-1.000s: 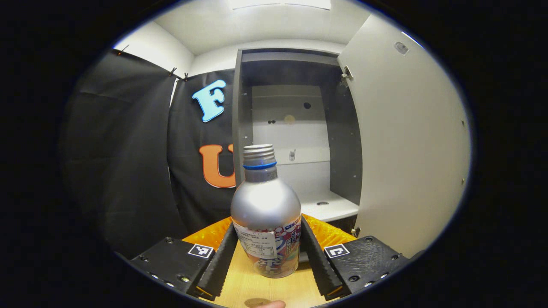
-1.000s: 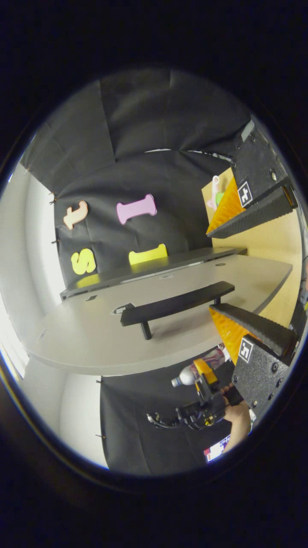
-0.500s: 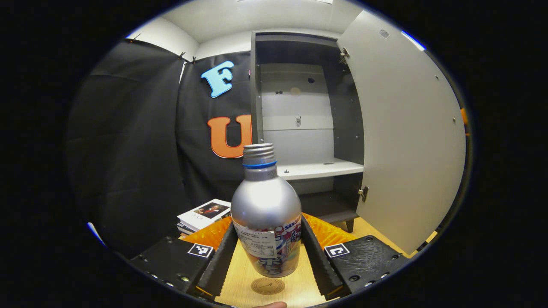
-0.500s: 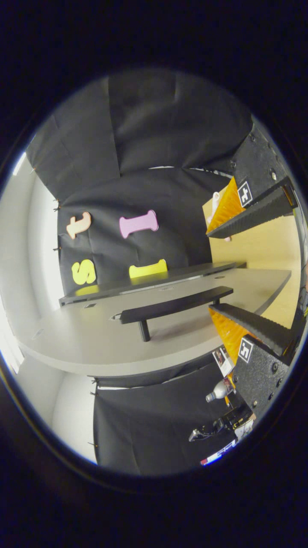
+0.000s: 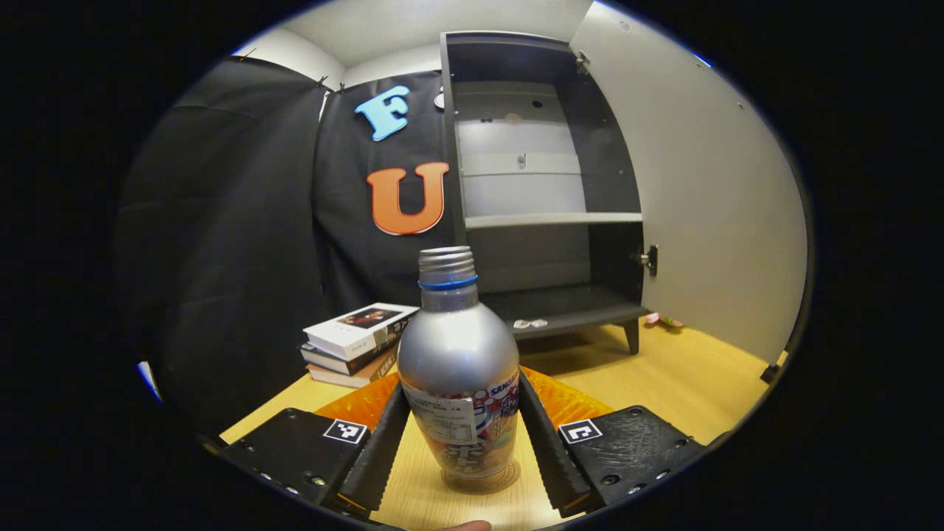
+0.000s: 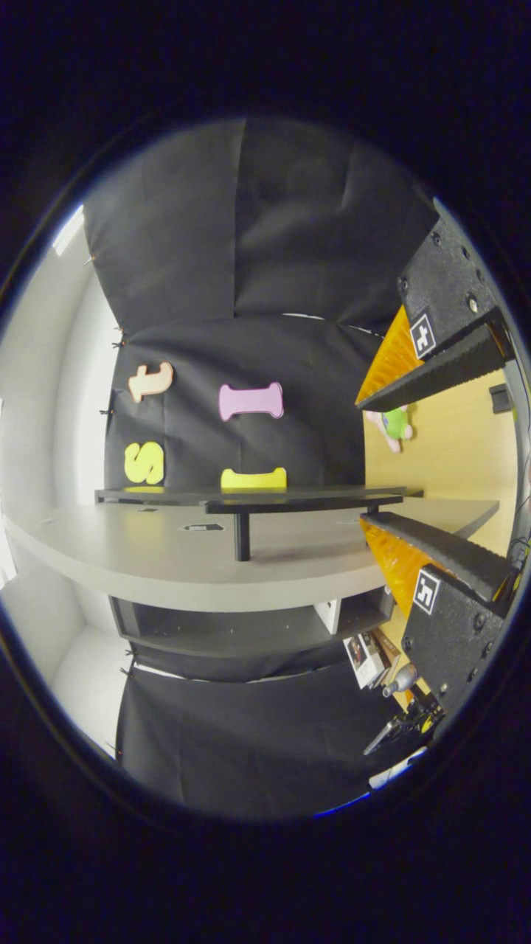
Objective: Open the cabinet door with the right hand, grasp the bottle in the cabinet with the left hand and place it on the coaster, then close the cabinet door with the right hand.
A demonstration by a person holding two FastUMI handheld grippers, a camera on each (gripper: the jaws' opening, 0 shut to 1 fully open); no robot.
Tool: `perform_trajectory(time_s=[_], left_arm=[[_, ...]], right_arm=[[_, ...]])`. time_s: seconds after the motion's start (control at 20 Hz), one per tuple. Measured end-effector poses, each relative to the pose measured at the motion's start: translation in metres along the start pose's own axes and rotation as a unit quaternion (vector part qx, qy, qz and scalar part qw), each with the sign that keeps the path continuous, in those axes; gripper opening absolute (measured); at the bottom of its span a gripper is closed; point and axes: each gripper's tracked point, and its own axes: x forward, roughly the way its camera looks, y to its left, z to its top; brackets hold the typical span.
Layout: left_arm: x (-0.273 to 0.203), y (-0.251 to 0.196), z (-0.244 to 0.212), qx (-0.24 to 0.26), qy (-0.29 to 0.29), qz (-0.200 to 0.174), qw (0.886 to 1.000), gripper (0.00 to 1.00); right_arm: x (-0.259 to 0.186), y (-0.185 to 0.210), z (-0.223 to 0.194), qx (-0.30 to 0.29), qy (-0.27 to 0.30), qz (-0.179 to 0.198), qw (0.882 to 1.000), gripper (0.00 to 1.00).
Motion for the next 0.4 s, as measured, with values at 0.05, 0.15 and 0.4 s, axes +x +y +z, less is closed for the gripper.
perform_trajectory(time_s=[0.05, 0.15, 0.4], left_arm=[[0.002, 0.0, -0.01, -0.001, 0.003, 0.001, 1.0, 0.89], [0.009, -0.004, -0.025, 0.03, -0.002, 0.0, 1.0, 0.79], [0.031, -0.012, -0.055, 0.052, -0.009, -0.002, 0.999, 0.79]], right_arm=[[0.0, -0.002, 0.001, 0.001, 0.003, 0.0, 1.0, 0.89], [0.0, -0.003, 0.001, 0.001, 0.004, 0.0, 1.0, 0.89], [0.001, -0.004, 0.003, -0.019, 0.008, 0.005, 1.0, 0.89]])
